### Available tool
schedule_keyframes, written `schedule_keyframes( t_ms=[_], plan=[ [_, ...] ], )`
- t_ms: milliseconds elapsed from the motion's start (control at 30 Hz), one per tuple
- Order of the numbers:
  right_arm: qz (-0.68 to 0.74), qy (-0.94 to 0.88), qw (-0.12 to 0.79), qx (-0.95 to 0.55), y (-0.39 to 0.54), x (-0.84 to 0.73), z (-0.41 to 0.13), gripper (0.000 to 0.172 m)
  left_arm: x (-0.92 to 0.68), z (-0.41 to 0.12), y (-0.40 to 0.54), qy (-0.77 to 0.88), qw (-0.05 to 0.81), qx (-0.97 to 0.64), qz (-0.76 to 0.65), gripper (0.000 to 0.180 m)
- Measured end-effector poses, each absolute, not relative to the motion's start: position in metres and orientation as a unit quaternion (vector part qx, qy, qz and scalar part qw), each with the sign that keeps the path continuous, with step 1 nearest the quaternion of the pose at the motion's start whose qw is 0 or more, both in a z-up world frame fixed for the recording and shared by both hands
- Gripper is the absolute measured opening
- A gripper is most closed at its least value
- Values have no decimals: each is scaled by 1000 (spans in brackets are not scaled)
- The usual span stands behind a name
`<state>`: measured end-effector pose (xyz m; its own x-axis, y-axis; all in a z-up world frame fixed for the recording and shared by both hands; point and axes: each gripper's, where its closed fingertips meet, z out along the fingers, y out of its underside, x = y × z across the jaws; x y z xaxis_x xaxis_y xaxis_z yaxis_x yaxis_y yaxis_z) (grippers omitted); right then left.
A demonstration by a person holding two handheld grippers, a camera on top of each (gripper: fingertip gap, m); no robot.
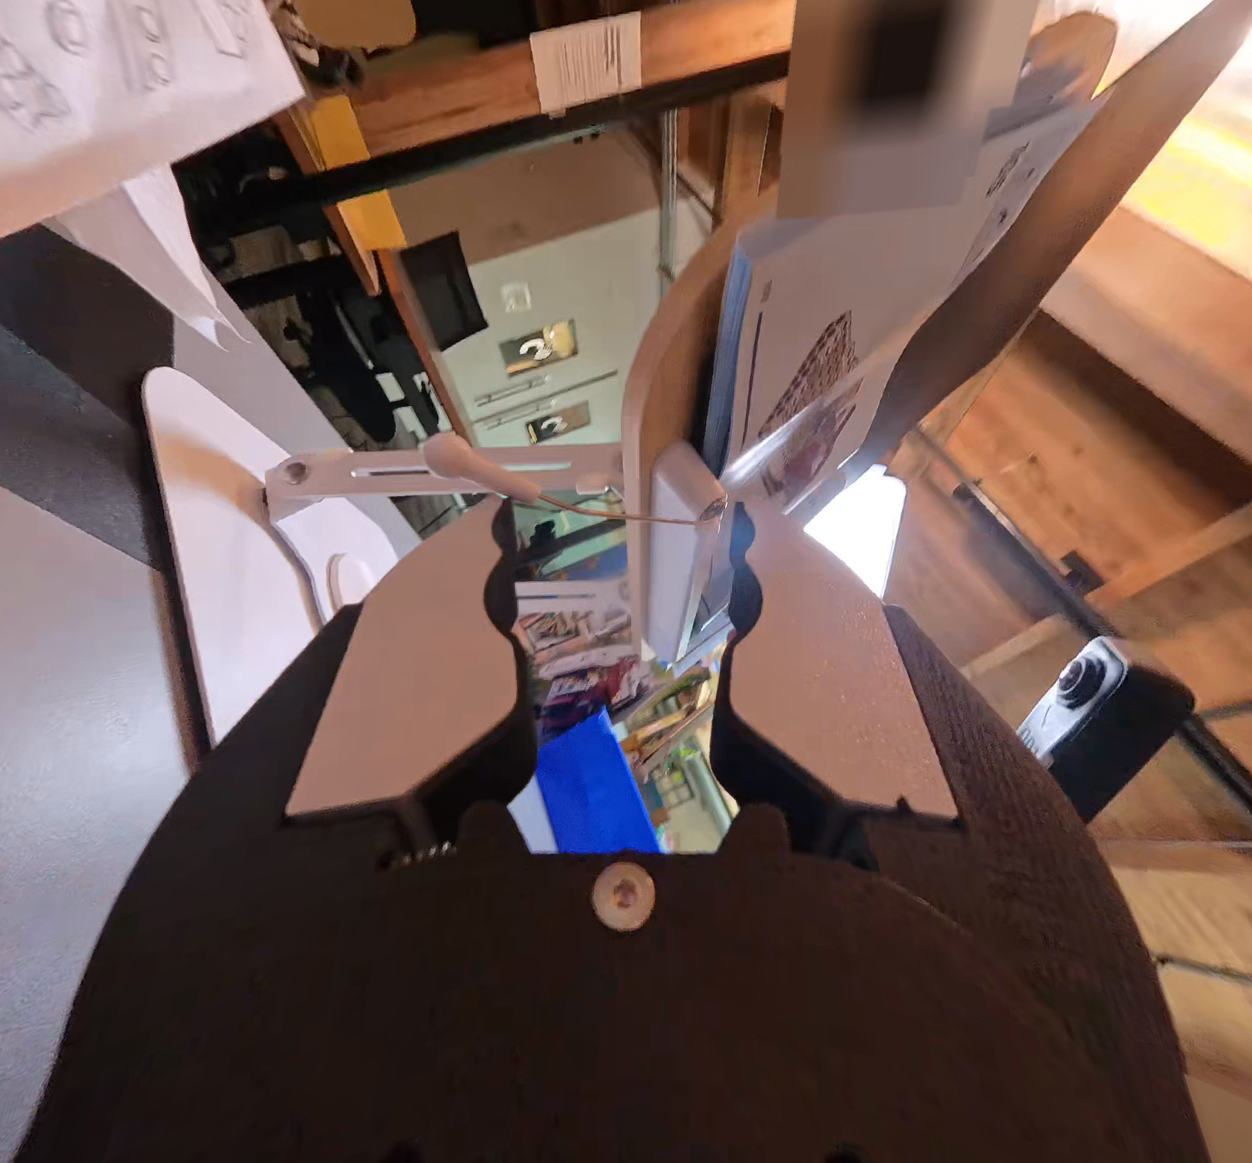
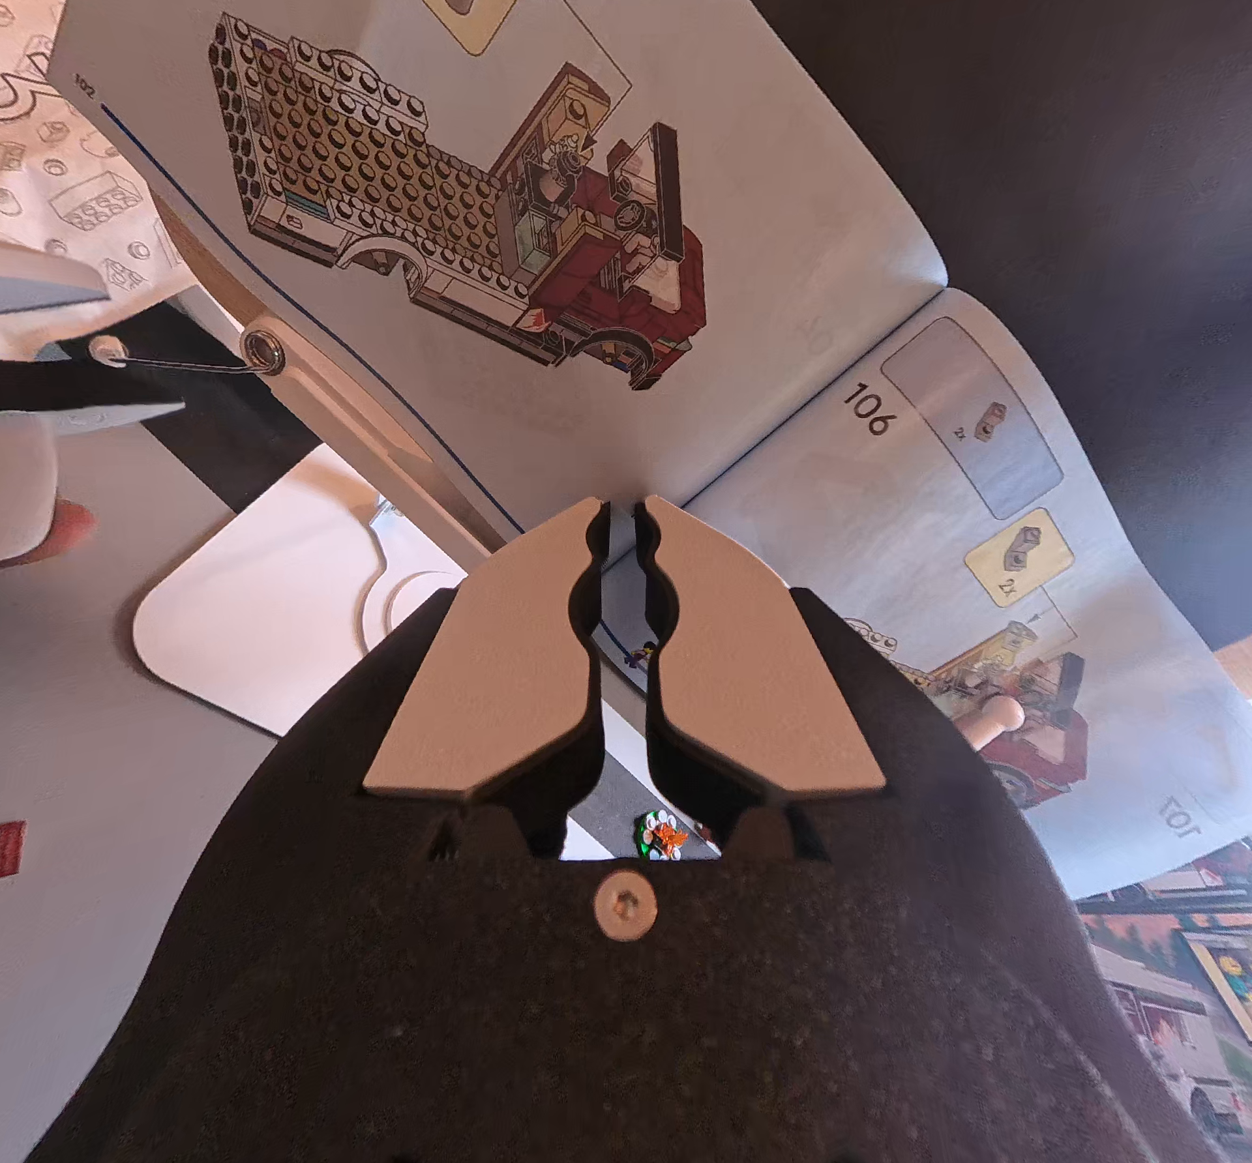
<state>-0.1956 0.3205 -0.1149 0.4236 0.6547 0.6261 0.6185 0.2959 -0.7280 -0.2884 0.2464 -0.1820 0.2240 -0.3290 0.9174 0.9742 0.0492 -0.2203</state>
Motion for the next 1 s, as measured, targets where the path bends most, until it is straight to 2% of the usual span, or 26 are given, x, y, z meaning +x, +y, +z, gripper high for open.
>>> schedule_keyframes(
  t_ms=[67,133,167,200,267,400,567,700,867,933,1000],
  plan=[
    [16,-537,601,-592,320,-195,-115,7,-295,-185,245,-374,636,-431,-519,61],
    [14,-537,601,-592,320,-195,-115,7,-301,-191,248,-389,632,-431,-513,53],
    [14,-537,601,-592,320,-195,-115,7,-306,-191,249,-394,636,-427,-508,42],
    [14,-537,600,-593,320,-195,-115,7,-311,-189,246,-394,647,-418,-501,19],
    [11,-538,599,-594,321,-195,-115,5,-318,-177,237,-369,680,-422,-472,10],
    [7,-534,602,-593,322,-197,-115,4,-316,-146,224,-348,727,-470,-359,6],
    [3,-540,597,-593,323,-198,-119,3,-279,-98,237,-152,763,-606,-164,5],
    [33,-534,599,-596,324,-197,-120,3,-235,-88,267,42,707,-706,-16,5],
    [105,-518,597,-604,323,-191,-117,5,-204,-121,297,223,563,-779,164,2],
    [125,-512,597,-604,323,-186,-115,8,-204,-121,298,228,555,-777,189,2],
    [155,-500,597,-608,322,-179,-112,10,-202,-122,294,215,564,-783,149,5]
  ],
)
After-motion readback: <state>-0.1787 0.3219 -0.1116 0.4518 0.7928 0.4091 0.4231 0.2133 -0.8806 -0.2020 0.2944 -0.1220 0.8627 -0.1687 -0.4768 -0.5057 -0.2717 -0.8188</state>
